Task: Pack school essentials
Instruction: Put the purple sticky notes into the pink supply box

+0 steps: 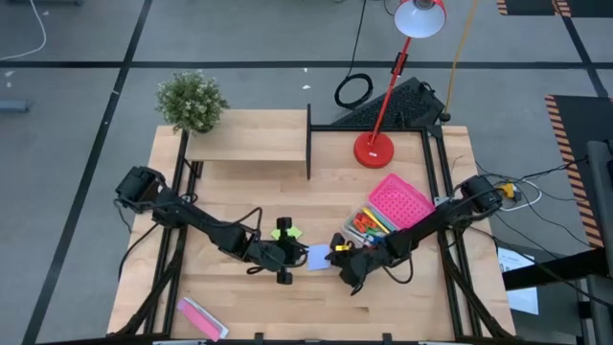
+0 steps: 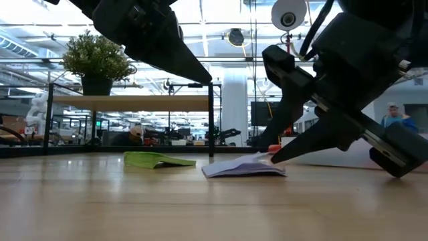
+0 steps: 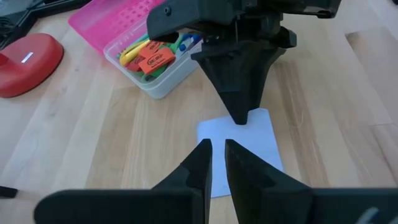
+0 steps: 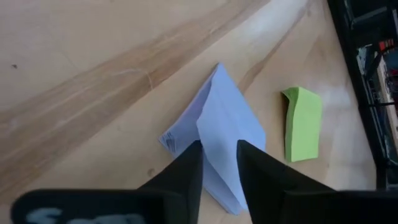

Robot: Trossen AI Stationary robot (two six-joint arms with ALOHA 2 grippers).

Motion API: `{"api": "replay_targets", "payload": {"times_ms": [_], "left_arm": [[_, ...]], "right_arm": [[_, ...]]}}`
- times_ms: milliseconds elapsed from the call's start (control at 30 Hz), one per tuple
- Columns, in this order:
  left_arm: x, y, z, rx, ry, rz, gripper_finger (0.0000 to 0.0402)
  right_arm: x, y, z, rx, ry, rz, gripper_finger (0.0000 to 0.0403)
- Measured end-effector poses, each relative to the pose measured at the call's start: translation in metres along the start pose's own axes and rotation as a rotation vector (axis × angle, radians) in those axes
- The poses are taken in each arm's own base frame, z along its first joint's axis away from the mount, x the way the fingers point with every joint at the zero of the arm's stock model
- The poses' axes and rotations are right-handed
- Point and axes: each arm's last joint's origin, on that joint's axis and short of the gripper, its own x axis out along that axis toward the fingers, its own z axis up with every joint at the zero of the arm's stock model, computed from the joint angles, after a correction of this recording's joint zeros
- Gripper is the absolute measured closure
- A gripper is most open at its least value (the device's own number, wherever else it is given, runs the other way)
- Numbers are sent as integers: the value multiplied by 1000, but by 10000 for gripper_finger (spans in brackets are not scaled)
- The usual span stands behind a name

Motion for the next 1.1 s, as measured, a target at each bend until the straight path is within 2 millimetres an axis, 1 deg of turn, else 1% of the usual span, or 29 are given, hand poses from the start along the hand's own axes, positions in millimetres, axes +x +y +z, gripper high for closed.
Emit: {"api": "replay_targets", "payload": {"times_ms": [100, 267, 367, 467, 567, 667, 900, 1100], "left_arm": [[0, 0, 0, 0, 0, 0, 353], [0, 0, 0, -1, -1, 1, 353], [0, 0, 0, -4, -1, 1, 353], [0, 0, 0, -17, 2, 2, 353], [-1, -1, -3, -26, 26, 1, 353], [-1, -1, -8, -50, 73, 9, 353], [-2, 1, -16, -115, 148, 54, 353], [-5, -4, -17, -131, 146, 43, 353]], "right_arm": [[1, -2, -1, 6, -10, 4, 336], [3, -5, -4, 49, -40, 33, 395], [4, -8, -3, 93, -57, 16, 395], [-4, -13, 3, 84, -50, -56, 400], [-17, -19, 10, 85, -29, -141, 401], [-35, -26, 18, 101, -32, -190, 402], [-87, -36, 35, 161, -35, -310, 402], [-129, -36, 40, 221, -46, -363, 402]]}}
